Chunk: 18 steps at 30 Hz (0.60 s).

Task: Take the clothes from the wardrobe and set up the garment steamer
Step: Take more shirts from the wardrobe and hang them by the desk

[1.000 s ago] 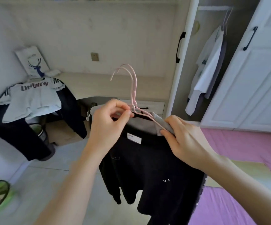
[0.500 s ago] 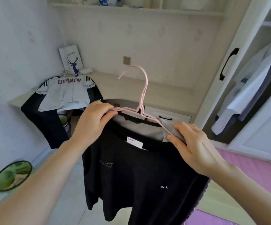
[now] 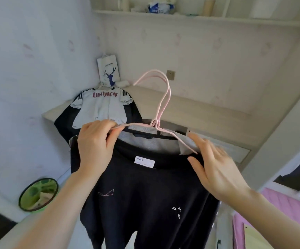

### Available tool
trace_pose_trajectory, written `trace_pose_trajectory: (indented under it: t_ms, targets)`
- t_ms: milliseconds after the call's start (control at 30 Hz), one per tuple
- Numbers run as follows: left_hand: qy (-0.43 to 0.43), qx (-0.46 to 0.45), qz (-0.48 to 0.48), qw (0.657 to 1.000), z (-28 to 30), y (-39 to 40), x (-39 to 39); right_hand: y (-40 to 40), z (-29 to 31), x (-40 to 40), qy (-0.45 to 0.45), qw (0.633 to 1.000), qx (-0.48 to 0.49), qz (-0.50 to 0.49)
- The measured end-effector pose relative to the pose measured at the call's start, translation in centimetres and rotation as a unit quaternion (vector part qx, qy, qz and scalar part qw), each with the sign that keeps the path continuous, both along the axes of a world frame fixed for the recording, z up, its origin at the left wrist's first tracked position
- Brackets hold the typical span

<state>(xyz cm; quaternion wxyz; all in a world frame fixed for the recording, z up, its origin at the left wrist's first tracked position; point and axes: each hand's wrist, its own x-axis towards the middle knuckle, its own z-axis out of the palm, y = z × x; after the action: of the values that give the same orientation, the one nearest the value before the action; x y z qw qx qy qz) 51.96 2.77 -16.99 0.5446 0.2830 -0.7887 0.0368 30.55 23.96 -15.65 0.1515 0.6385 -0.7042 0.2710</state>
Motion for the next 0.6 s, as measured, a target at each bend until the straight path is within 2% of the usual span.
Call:
trace_pose_trajectory:
  t_ms: [233, 467, 600]
  targets:
    - [-0.02, -0.011, 0.045, 0.999, -1.8, -5.1, 3.9, -7.9, -5.1, 2.0, 0.059, 0.998, -0.023, -0.009]
    - [-0.022, -0.024, 0.061, 0.998, -2.0, -9.8, 5.4, -14.9, -5.0, 1.5, 0.104, 0.994, -0.024, 0.031]
    - [-0.015, -0.03, 0.078, 0.996, -2.1, -13.0, 5.3, -19.2, -5.3, 0.5, 0.098, 0.993, -0.039, 0.053]
